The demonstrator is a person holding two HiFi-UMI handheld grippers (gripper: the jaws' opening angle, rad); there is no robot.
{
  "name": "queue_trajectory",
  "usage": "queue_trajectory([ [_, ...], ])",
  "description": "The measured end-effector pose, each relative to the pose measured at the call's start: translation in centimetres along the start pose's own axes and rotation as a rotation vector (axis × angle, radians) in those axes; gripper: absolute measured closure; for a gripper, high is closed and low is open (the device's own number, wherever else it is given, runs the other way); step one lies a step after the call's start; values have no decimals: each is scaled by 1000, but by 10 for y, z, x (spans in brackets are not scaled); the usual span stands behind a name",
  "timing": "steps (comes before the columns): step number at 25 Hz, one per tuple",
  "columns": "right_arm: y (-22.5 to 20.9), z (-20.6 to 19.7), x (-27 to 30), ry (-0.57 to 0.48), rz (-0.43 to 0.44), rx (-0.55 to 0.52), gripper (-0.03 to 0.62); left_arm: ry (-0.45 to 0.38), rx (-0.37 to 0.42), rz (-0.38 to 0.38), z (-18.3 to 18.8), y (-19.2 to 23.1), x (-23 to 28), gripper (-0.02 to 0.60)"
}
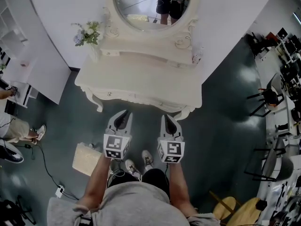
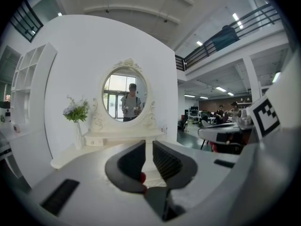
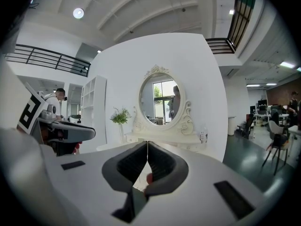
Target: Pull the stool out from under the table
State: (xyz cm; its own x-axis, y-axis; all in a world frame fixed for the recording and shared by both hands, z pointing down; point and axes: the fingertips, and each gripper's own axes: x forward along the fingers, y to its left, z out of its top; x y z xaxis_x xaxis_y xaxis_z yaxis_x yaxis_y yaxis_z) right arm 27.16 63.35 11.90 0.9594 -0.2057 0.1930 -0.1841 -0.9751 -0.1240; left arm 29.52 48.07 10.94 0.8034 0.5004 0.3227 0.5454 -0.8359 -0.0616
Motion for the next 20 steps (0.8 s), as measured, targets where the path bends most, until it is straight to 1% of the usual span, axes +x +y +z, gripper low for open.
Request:
queue_trajectory([
  [20, -11, -2, 13, 6, 3, 6, 577, 6, -3, 14, 5, 6, 16, 531],
])
